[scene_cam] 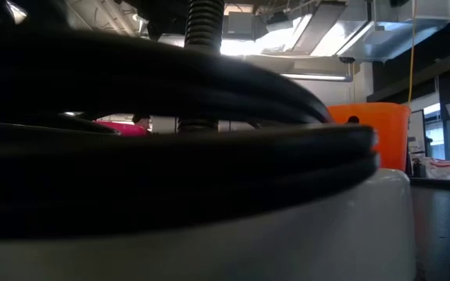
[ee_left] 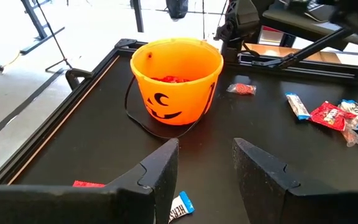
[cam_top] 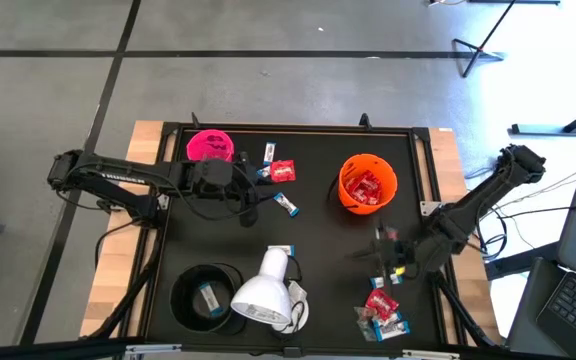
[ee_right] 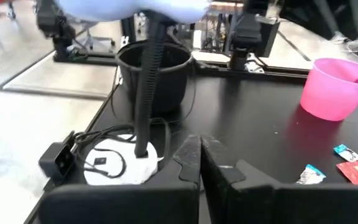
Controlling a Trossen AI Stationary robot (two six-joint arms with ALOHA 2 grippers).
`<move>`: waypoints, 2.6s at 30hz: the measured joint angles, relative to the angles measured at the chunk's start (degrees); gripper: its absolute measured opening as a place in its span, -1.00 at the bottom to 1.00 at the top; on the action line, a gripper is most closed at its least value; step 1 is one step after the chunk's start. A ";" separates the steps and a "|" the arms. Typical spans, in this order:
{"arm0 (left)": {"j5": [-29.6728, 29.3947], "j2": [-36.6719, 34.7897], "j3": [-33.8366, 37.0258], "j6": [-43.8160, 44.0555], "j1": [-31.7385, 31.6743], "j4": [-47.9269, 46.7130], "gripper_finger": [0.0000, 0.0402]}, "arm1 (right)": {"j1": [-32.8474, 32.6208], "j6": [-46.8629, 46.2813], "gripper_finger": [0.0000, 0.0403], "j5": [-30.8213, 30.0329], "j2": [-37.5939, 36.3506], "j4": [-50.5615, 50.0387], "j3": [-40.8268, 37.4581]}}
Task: Sort candy
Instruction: Put the white chocolate into the black bucket
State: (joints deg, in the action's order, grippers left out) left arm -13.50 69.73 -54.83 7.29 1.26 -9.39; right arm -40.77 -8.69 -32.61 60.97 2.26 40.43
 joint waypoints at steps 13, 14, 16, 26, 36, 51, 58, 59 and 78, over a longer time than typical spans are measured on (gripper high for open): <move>-0.57 0.00 0.00 0.02 1.42 0.02 -0.28 | 3.43 1.28 -0.98 0.32 -3.09 0.82 -1.99; -0.59 0.00 0.00 0.03 1.66 0.03 -0.28 | 3.54 1.34 -0.98 0.17 -3.09 0.83 -1.99; -0.59 0.00 0.00 0.02 1.93 0.04 -0.28 | 4.16 1.41 -0.99 0.35 -3.09 0.73 -1.99; -0.61 0.00 -0.01 0.03 2.29 0.04 -0.28 | 4.43 -14.80 -0.96 7.18 -3.09 -13.78 -1.99; -2.08 0.00 0.00 0.04 2.29 0.04 -0.28 | 0.98 -39.76 -0.51 23.69 1.20 -36.18 -1.99; -2.11 0.00 0.00 0.04 3.23 -0.09 -0.28 | -9.31 -52.74 -0.14 29.32 13.71 -44.69 -1.99; -2.12 0.00 0.00 0.10 3.30 -0.09 -0.28 | -12.99 -56.39 -0.14 30.75 17.75 -45.01 -1.99; -2.12 0.00 0.00 0.11 3.30 -0.07 -0.28 | -13.06 -56.88 -0.14 30.75 18.25 -45.07 -1.99; -2.10 0.00 0.00 0.28 3.32 -0.02 -0.28 | -13.23 -56.85 -0.78 31.49 21.98 -44.96 -1.78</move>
State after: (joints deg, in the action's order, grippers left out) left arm -15.59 69.73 -54.83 7.57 4.58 -9.41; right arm -54.00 -65.54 -1.12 82.95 -42.70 38.65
